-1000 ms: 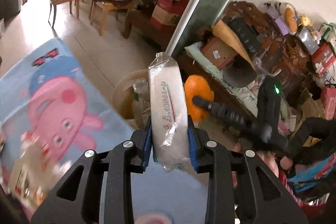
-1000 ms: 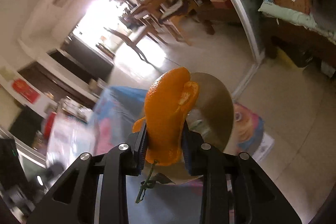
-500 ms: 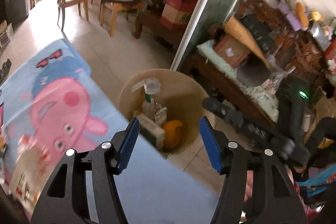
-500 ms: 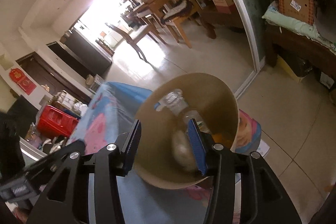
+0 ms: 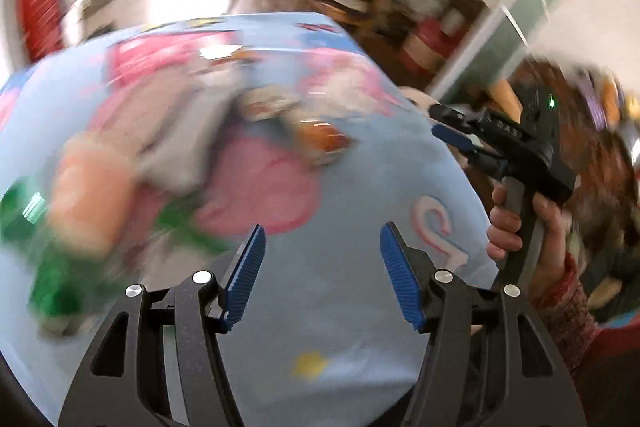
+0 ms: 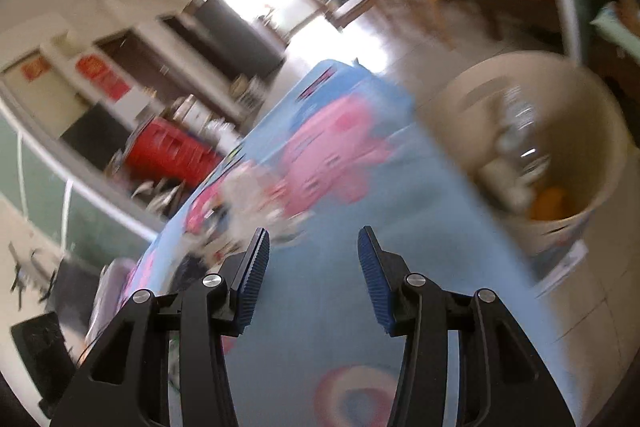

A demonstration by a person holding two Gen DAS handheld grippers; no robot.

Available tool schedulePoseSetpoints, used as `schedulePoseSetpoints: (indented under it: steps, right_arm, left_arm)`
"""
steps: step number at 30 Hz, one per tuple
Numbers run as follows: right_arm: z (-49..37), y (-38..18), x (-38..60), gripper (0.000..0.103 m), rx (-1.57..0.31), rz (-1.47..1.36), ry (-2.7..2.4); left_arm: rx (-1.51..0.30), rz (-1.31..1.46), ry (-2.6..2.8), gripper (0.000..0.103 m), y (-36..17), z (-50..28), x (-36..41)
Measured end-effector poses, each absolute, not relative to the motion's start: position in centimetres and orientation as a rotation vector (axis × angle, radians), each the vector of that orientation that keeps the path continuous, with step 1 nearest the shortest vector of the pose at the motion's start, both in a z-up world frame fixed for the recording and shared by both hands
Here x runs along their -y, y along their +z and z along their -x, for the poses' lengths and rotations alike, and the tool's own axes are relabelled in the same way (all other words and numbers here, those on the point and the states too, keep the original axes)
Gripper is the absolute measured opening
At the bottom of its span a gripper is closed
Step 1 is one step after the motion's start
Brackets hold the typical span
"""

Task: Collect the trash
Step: 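Swing both tools back toward the table, then grasp the white plastic bag with the right tool while the left tool grasps the snack packet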

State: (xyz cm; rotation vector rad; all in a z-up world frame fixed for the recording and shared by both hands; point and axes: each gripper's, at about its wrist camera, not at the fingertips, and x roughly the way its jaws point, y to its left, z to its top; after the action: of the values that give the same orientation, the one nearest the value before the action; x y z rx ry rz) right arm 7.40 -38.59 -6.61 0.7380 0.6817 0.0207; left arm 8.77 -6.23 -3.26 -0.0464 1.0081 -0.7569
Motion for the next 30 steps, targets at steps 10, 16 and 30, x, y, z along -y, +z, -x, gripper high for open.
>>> schedulePoseSetpoints:
  steps: [10, 16, 30]
  right_arm:
    - [-16.9, -7.1, 33.0, 0.066, -0.815, -0.448, 0.026]
    - [-13.7, -7.3, 34.2, 0.033, -0.789, -0.515, 0.024]
    - [-7.8, -8.4, 37.1, 0.034, -0.751, -0.568, -0.027]
  left_arm:
    - [-0.997, 0.161, -0.763, 0.06, -2.5, -10.1, 5.1]
    - [-1.008, 0.126, -0.785, 0.06, -2.8, -13.1, 10.6]
    - [-1.162, 0.089, -0.625, 0.045, -8.8, -19.5, 18.3]
